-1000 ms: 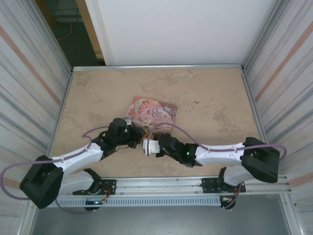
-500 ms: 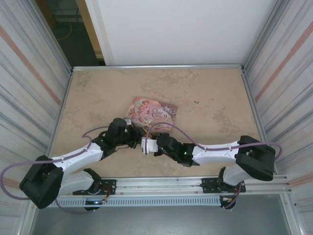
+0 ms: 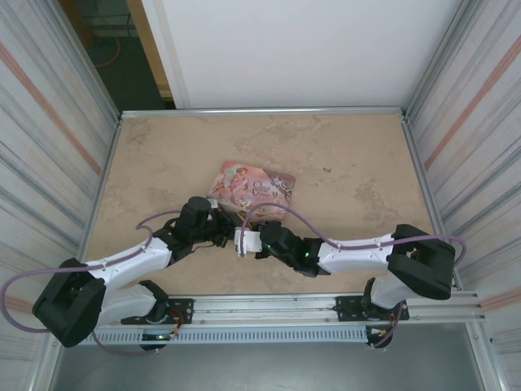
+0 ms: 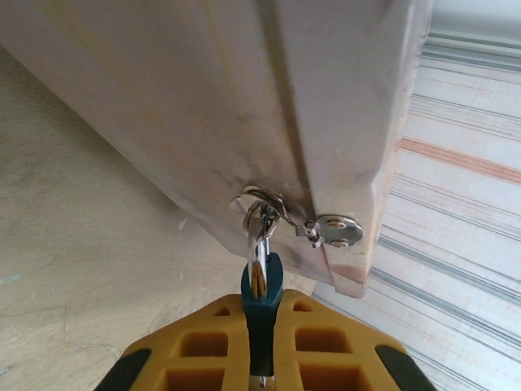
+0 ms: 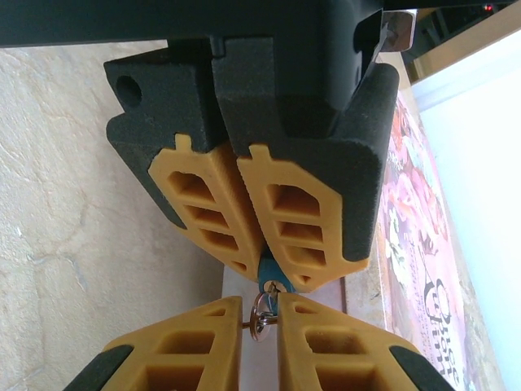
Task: Unlock the padlock with the key
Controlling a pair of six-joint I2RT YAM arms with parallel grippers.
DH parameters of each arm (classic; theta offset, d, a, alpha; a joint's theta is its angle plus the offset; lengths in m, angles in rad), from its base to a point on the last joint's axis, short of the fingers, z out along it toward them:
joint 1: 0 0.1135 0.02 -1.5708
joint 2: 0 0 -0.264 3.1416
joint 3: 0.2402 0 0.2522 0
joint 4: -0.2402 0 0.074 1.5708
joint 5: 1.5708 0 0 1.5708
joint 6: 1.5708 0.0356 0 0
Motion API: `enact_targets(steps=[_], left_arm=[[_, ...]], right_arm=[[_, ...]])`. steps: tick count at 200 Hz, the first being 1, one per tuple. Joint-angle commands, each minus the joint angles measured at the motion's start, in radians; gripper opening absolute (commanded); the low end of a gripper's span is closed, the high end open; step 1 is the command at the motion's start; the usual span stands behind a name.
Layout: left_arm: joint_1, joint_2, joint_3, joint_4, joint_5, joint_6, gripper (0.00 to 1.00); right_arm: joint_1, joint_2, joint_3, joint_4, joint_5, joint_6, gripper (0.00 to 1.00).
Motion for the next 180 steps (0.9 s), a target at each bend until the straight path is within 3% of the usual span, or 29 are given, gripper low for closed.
enact_targets(steps=[1,94,134,180], left_arm=[[-0.004,-0.031,0.012,0.055,0.028,-0.004,0.00],[-0.004,-0.029,0.004,0.058,0.024,-0.006,0.00],[-0.004,-0.029,0.003,0.059,0.021,-0.008,0.00],[-0.005,-0.029,0.003,0.059,0.021,-0.007,0.00]], right_arm=[[-0.007,0.023,0.033,0.022,0.031,0.031,0.17],[-0.008,-0.048,-0.031,0.031,0.004,0.024,0.33],[-0.005,-0.109,-0.052,-0.062,-0.008,0.037,0.39],[-0.007,-0.093,-0.055,-0.022,0.017,0.032,0.30]])
